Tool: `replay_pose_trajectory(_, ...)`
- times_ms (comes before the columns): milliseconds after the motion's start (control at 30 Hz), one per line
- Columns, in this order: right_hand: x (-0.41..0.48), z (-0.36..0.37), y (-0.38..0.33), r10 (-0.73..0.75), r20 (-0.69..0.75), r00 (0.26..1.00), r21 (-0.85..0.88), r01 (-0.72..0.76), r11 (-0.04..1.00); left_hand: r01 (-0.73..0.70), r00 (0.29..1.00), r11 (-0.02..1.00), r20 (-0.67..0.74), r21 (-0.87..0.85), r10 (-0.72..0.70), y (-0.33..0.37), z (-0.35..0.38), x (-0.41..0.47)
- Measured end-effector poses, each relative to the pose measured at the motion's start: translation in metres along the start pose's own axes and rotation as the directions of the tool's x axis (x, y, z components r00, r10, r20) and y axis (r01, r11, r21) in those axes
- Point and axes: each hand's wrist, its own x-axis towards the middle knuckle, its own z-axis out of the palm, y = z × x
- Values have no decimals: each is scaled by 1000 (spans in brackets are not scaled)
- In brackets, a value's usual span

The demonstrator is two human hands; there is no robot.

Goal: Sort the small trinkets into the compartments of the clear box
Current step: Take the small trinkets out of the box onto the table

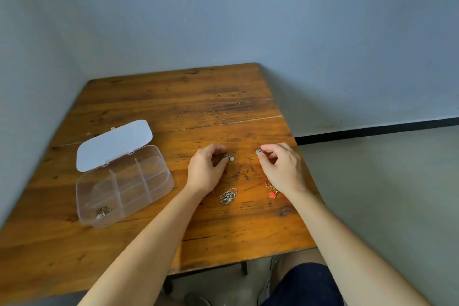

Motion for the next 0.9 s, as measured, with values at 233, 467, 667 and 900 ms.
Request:
replay_pose_trajectory(233, 1, -4, -4, -34, 131, 991, -90, 46, 995, 14, 985, 999, 175, -38, -7, 8, -25, -5)
replay_pose_trajectory(467, 12, -2, -47, 87, 212, 973, -420, 11, 907, -52, 996, 992, 73, 113, 43, 7, -95, -34)
replay_pose_trajectory(667, -20, 37, -120, -33, 320, 947, -95, 67, 993, 86, 995, 977, -67, 195, -74, -15, -166, -68)
replay_pose_trajectory(900, -65, 79, -180, -238, 539, 808, 66, 241, 968, 165, 985, 881, -22, 443, -173, -55, -208, -109)
